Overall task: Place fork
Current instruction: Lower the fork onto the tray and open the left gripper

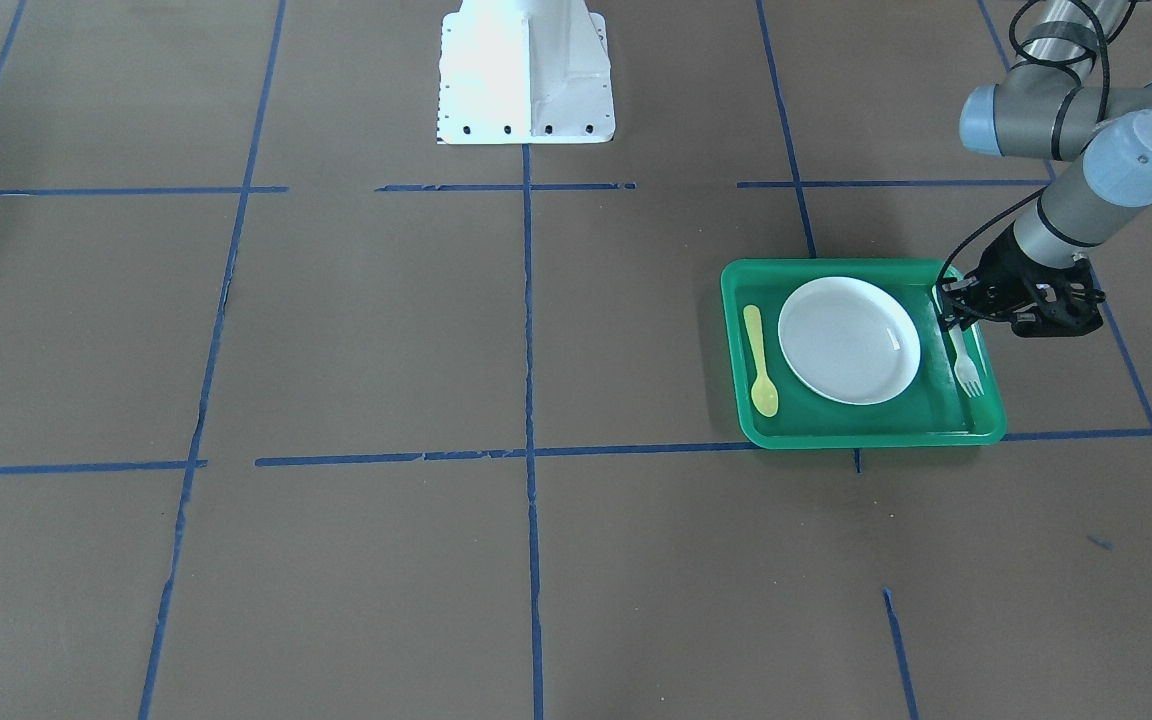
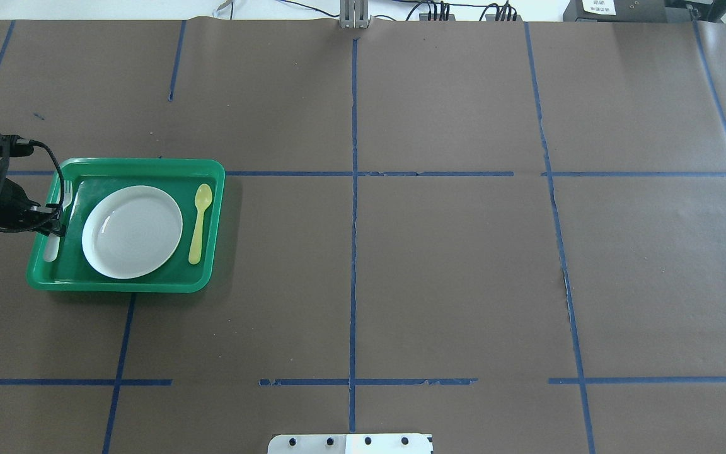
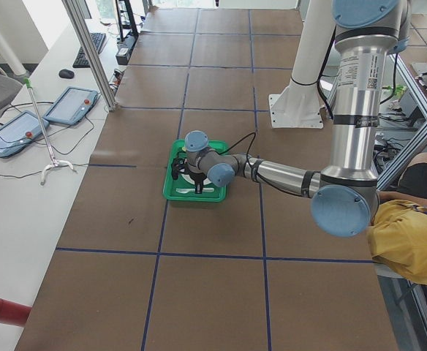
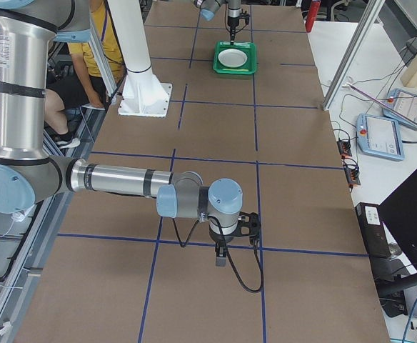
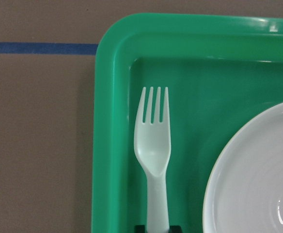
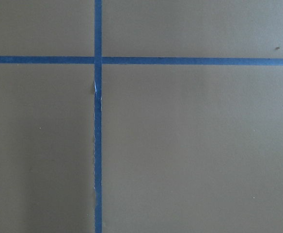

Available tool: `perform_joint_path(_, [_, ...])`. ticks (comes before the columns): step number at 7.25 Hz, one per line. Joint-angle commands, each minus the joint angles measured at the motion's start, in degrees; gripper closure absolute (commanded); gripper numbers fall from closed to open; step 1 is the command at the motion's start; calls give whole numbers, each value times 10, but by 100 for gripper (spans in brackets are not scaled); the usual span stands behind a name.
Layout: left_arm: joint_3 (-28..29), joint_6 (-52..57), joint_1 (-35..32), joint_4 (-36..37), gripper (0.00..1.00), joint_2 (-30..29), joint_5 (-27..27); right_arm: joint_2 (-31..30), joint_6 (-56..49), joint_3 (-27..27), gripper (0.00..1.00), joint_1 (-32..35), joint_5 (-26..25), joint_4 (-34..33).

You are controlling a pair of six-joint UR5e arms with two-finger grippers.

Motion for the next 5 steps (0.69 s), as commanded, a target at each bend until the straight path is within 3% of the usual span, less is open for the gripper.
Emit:
perform_joint_path(1, [0, 4, 0, 0, 70, -1, 0, 0, -1, 0, 0, 0, 0, 0])
perform_joint_path(2, [-1, 7, 0, 0, 45, -2, -1, 0, 0, 0, 0, 0, 0, 0])
perform_joint_path(3, [-1, 9, 0, 0, 10, -4, 0, 0, 0, 0, 0, 0, 0, 0])
perform_joint_path(4, [-6, 5, -2, 0, 0, -3, 0, 0, 0, 0, 0, 0, 0, 0])
perform_joint_path(5, [-13, 6, -5, 1, 0, 1, -3, 0, 0, 0, 0, 0, 0, 0])
